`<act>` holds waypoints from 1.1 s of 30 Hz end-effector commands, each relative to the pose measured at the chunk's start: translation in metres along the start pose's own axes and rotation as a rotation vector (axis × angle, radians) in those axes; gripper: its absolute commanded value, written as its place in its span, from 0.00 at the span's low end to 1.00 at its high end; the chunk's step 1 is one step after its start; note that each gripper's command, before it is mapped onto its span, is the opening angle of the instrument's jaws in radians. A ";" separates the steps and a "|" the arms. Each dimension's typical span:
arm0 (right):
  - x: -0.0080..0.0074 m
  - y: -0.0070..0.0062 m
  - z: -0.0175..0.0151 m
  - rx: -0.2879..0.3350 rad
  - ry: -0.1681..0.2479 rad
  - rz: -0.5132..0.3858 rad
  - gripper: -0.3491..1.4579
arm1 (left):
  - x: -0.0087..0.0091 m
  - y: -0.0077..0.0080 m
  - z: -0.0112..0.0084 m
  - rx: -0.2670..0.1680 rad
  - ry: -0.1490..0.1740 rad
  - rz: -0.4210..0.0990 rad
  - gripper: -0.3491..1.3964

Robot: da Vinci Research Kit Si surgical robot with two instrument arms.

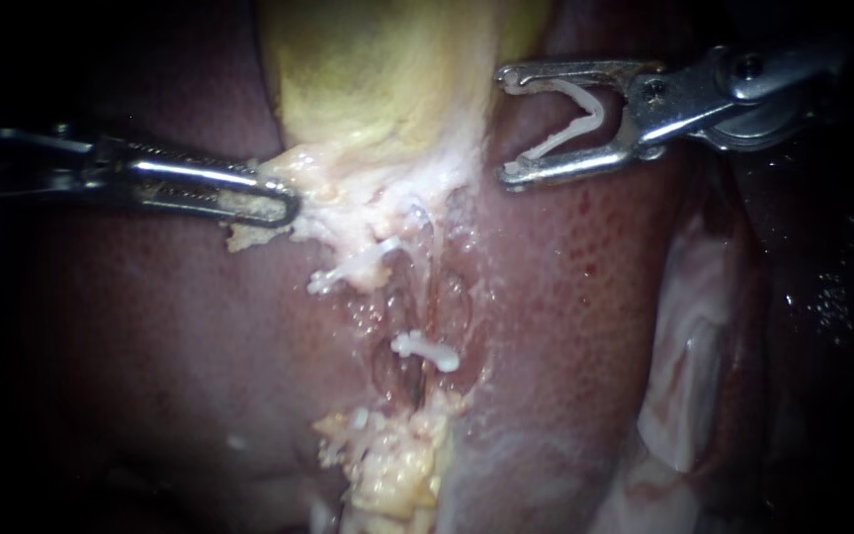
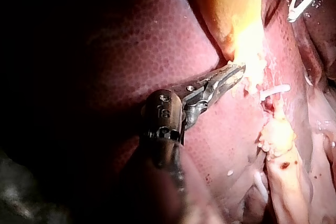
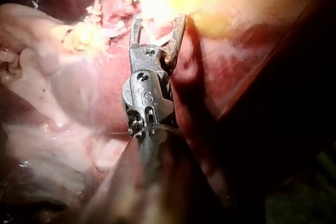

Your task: Clipping second clip right tube

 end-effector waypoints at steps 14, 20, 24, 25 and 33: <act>0.0000 -0.0002 -0.0003 0.002 0.000 -0.001 0.47 | 0.0042 0.0021 -0.0089 0.032 0.037 -0.008 0.00; -0.0001 -0.0019 0.0006 0.043 0.014 0.139 0.47 | 0.0042 0.0020 -0.0090 0.035 0.038 -0.009 0.00; -0.0010 -0.0037 0.0025 0.081 0.018 0.275 0.46 | 0.0042 0.0020 -0.0090 0.035 0.038 -0.009 0.00; -0.0013 -0.0042 0.0031 0.088 0.017 0.306 0.46 | 0.0042 0.0020 -0.0090 0.035 0.038 -0.009 0.00; -0.0048 -0.0080 0.0085 0.156 0.001 0.524 0.46 | 0.0042 0.0021 -0.0089 0.035 0.038 -0.009 0.00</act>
